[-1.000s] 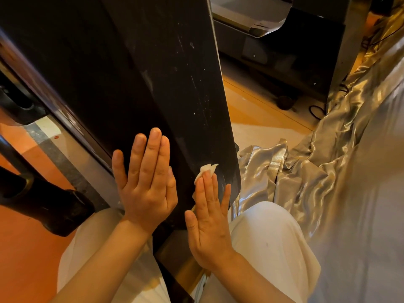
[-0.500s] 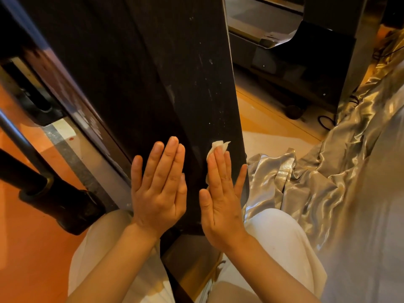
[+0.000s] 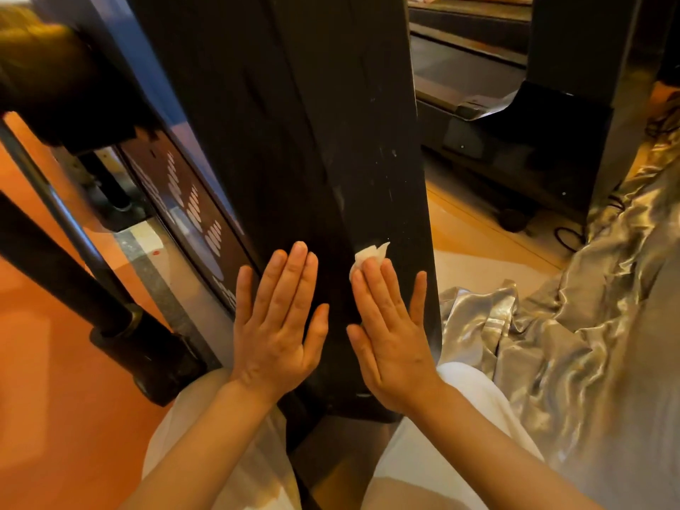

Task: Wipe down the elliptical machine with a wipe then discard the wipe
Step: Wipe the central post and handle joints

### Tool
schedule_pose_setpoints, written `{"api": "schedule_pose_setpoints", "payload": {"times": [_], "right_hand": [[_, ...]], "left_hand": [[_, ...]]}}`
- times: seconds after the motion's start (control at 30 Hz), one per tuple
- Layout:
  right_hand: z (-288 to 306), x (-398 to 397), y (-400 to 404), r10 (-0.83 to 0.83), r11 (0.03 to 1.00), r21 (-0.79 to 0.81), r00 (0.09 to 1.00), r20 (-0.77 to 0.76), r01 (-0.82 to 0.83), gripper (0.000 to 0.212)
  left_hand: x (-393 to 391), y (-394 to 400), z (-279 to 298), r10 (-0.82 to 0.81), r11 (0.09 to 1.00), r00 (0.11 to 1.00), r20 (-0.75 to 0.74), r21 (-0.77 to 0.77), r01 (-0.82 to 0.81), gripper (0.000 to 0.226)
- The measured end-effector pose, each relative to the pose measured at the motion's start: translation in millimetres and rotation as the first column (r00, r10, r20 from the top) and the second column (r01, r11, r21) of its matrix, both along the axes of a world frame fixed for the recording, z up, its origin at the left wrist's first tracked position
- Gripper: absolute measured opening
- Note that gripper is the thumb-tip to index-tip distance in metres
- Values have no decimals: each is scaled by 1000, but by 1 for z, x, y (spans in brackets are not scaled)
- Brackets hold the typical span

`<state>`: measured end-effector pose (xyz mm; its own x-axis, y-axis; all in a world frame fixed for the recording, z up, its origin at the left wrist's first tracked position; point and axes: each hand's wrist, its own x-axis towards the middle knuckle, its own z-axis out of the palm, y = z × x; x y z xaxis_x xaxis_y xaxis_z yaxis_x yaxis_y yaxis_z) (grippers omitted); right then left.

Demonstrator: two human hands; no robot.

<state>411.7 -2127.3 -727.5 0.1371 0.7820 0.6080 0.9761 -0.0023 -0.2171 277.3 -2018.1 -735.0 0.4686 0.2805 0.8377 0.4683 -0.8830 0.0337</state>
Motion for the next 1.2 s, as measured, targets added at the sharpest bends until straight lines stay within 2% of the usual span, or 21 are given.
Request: {"api": "schedule_pose_setpoints", "payload": {"times": [0.13, 0.5, 0.8, 1.2], "right_hand": [[21, -3, 15, 21, 999, 37, 999, 25, -22, 56], [51, -12, 36, 68, 990, 127, 997, -23, -65, 52], [74, -14, 50, 94, 978, 189, 995, -20, -89, 52], [112, -12, 75, 144, 957, 253, 990, 8, -141, 50]], "left_hand": [[-2, 1, 5, 19, 999, 1000, 22, -31, -18, 63], [-3, 7, 26, 34, 995, 998, 50, -92, -29, 64], [-8, 22, 44, 56, 997, 998, 31, -60, -54, 61], [-13, 33, 72, 71, 992, 995, 64, -109, -64, 58]]}}
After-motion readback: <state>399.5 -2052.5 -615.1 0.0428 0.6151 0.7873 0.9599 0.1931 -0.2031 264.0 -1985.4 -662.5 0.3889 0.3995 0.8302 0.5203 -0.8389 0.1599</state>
